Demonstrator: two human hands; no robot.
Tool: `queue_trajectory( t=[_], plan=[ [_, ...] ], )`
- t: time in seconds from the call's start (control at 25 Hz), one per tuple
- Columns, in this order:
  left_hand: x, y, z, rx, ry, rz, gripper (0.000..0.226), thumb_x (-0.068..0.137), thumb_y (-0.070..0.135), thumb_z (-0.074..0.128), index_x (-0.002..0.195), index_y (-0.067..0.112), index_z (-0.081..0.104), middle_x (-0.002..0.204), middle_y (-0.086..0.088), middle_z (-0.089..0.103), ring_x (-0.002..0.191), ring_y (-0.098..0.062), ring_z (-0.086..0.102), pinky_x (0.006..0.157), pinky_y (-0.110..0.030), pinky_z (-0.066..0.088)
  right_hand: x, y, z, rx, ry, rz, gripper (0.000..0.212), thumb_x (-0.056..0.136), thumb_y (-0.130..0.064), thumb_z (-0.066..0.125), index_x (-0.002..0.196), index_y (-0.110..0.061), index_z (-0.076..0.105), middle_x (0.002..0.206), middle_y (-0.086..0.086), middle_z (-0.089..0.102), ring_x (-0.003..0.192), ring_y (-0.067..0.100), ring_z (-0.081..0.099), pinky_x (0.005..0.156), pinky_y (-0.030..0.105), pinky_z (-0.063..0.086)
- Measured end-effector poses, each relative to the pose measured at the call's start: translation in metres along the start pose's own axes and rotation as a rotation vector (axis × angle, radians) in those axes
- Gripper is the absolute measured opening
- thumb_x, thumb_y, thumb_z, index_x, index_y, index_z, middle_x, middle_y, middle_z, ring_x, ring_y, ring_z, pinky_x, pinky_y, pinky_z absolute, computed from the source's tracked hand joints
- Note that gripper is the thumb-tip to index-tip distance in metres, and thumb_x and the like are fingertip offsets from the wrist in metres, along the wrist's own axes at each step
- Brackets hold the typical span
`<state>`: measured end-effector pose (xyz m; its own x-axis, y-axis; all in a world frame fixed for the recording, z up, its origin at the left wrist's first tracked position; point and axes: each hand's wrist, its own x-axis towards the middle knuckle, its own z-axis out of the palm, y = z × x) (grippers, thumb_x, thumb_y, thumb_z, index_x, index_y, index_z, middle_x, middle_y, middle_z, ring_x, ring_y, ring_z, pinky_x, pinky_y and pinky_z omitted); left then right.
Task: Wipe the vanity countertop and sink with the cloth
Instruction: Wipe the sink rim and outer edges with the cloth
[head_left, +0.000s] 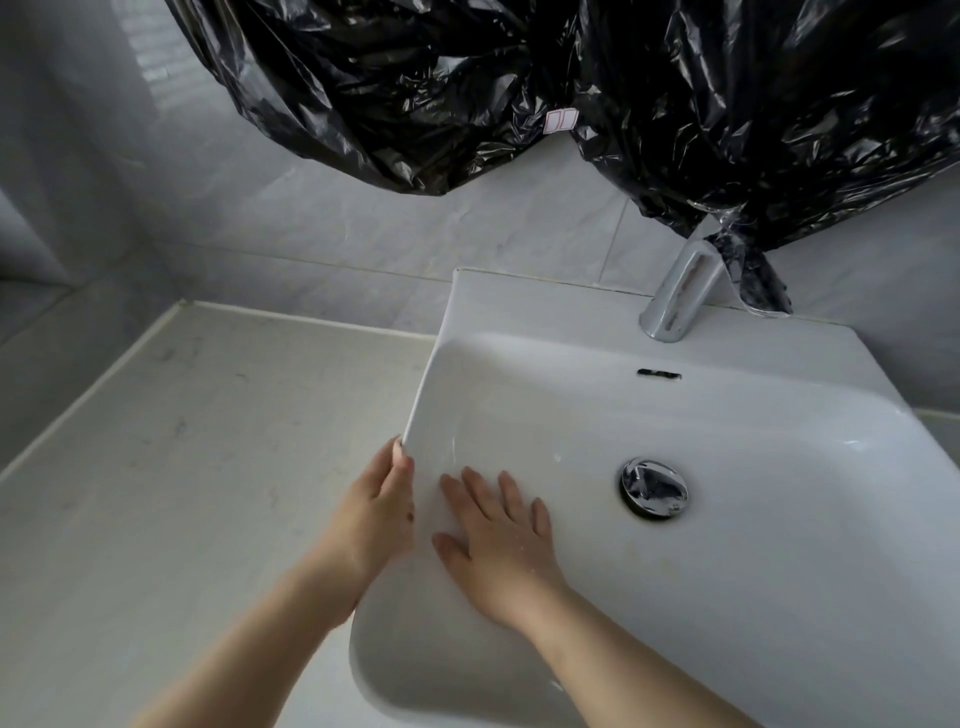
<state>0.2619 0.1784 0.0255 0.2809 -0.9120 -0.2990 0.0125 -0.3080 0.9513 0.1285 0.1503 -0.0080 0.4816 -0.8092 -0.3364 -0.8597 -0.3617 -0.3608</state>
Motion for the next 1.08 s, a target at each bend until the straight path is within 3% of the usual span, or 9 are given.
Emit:
queue_trajectory(
  t=[0.2, 0.32, 0.44, 0.56, 0.68, 0.8, 0.88, 0.96, 1.08],
  plan=[
    [0.082, 0.033, 0.017, 0.416, 0.137, 0.031, 0.030, 0.097, 0.030, 0.031, 0.072, 0.016, 0.042, 0.082, -0.022, 0.060, 0.080, -0.038, 0.060, 0.075, -0.040, 0.050, -0.003, 0.000, -0.001, 0.007, 0.005, -0.012, 0.057, 0.098, -0.044, 0.028, 0.149, -0.036, 0.002, 0.158, -0.013, -0.006, 0.145, 0.022, -0.013, 0.115, 0.048, -0.006],
    [0.061, 0.019, 0.014, 0.563, 0.155, 0.083, 0.025, 0.098, 0.030, 0.032, 0.082, 0.014, 0.044, 0.078, -0.015, 0.059, 0.073, -0.033, 0.057, 0.067, -0.034, 0.045, -0.004, 0.001, -0.002, 0.002, -0.013, -0.013, 0.057, 0.098, -0.044, 0.029, 0.149, -0.037, 0.002, 0.158, -0.013, -0.007, 0.145, 0.021, -0.013, 0.115, 0.047, -0.006],
    [0.016, -0.004, 0.006, 0.474, 0.122, 0.051, 0.030, 0.097, 0.035, 0.032, 0.077, 0.017, 0.046, 0.062, -0.006, 0.057, 0.059, -0.027, 0.055, 0.061, -0.035, 0.044, -0.003, 0.000, -0.004, -0.002, -0.024, -0.010, 0.058, 0.098, -0.043, 0.029, 0.149, -0.036, 0.002, 0.158, -0.013, -0.008, 0.145, 0.022, -0.013, 0.115, 0.048, -0.006],
    [0.059, 0.011, 0.011, 0.483, 0.150, 0.015, 0.034, 0.098, 0.032, 0.032, 0.076, 0.011, 0.048, 0.081, -0.021, 0.063, 0.074, -0.036, 0.058, 0.067, -0.038, 0.045, -0.002, 0.001, -0.003, 0.004, -0.015, -0.011, 0.058, 0.098, -0.042, 0.030, 0.149, -0.036, 0.001, 0.158, -0.013, -0.008, 0.145, 0.022, -0.014, 0.115, 0.049, -0.006],
    [0.117, 0.042, 0.030, 0.572, 0.190, 0.025, 0.029, 0.097, 0.021, 0.030, 0.100, 0.001, 0.052, 0.106, -0.026, 0.060, 0.094, -0.038, 0.056, 0.069, -0.032, 0.037, -0.002, 0.000, -0.003, 0.011, -0.007, -0.014, 0.059, 0.098, -0.043, 0.031, 0.149, -0.036, 0.002, 0.158, -0.014, -0.008, 0.145, 0.021, -0.014, 0.116, 0.047, -0.006],
    [0.125, 0.041, 0.028, 0.656, 0.184, 0.067, 0.035, 0.098, 0.027, 0.027, 0.104, 0.003, 0.052, 0.104, -0.025, 0.062, 0.096, -0.040, 0.056, 0.076, -0.035, 0.041, -0.004, -0.002, -0.011, 0.010, -0.007, -0.021, 0.056, 0.098, -0.042, 0.033, 0.148, -0.036, 0.009, 0.158, -0.013, -0.002, 0.146, 0.019, -0.007, 0.116, 0.045, -0.002],
    [0.101, 0.022, 0.021, 0.672, 0.185, 0.124, 0.030, 0.098, 0.030, 0.029, 0.097, 0.009, 0.050, 0.093, -0.020, 0.064, 0.087, -0.038, 0.058, 0.073, -0.036, 0.043, 0.009, 0.003, -0.023, -0.022, 0.099, -0.043, 0.048, 0.097, -0.042, 0.030, 0.145, -0.033, 0.025, 0.158, -0.008, 0.011, 0.145, 0.019, 0.005, 0.115, 0.040, 0.007],
    [0.092, 0.013, 0.017, 0.666, 0.185, 0.145, 0.024, 0.098, 0.028, 0.031, 0.087, 0.012, 0.046, 0.085, -0.015, 0.062, 0.078, -0.034, 0.055, 0.066, -0.033, 0.038, 0.034, 0.008, -0.041, -0.051, 0.346, -0.068, 0.050, 0.093, -0.042, 0.022, 0.139, -0.029, 0.038, 0.156, -0.002, 0.021, 0.144, 0.023, 0.013, 0.113, 0.039, 0.013],
    [0.129, 0.031, 0.025, 0.753, 0.191, 0.093, 0.024, 0.097, 0.024, 0.033, 0.096, 0.008, 0.050, 0.102, -0.020, 0.061, 0.090, -0.036, 0.053, 0.068, -0.030, 0.034, 0.080, 0.022, -0.074, -0.087, 0.512, 0.002, 0.047, 0.097, -0.034, 0.033, 0.144, -0.027, 0.031, 0.159, -0.001, 0.012, 0.146, 0.024, 0.002, 0.115, 0.041, 0.004]
  ],
)
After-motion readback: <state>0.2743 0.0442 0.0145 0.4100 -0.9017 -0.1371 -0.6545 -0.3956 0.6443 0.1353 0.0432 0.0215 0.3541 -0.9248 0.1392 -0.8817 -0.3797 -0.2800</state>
